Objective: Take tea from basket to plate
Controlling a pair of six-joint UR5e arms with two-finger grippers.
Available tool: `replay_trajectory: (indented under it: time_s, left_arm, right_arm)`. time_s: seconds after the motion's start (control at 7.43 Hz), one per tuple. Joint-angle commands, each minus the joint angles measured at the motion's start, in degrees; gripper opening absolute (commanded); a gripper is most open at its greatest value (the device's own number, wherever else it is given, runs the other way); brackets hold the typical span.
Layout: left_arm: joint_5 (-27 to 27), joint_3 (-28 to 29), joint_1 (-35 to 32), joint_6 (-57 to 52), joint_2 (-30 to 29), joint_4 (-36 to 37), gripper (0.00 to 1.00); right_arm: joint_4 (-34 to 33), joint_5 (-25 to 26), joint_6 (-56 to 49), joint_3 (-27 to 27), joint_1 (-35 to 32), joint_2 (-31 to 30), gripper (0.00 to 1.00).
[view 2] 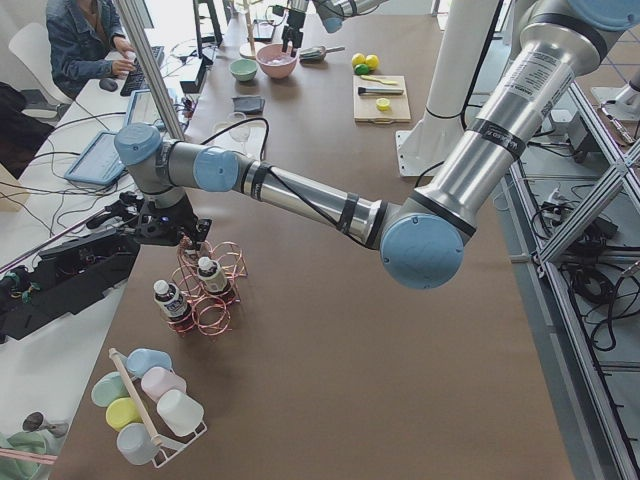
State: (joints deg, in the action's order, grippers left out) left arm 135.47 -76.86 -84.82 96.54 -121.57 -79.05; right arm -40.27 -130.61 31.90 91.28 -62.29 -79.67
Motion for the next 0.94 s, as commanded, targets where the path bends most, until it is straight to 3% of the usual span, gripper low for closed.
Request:
replay_trajectory:
  time_s: [0.0, 0.13, 0.27, 0.54, 0.81]
  left_arm:
    - [-0.38, 0.66, -0.08, 0.05, -0.77, -0.05, 0.0]
    - [-0.47, 0.57, -0.61, 0.57, -2.26, 1.78, 0.0]
    - [-0.3, -1.26, -2.27, 0.49, -5.05, 10.93, 0.0]
    - [0.06, -17.45, -1.42, 2.32, -4.73, 25.01, 0.0]
    - [0.75, -30.57, 1.56, 18.43, -4.2, 28.85, 0.0]
  right_arm:
    - [0.02, 0.26, -0.08, 0.04, 0.15, 0.04, 0.99]
    - [0.02, 1.13, -0.08, 0.21, 0.59, 0.39, 0.99]
    - [-0.07, 1.14, 0.09, 0.3, 0.59, 0.48, 0.99]
    - [-0.07, 1.14, 0.09, 0.3, 0.33, 0.48, 1.0]
    - [0.1, 1.14, 0.0, 0.47, 0.33, 0.04, 1.0]
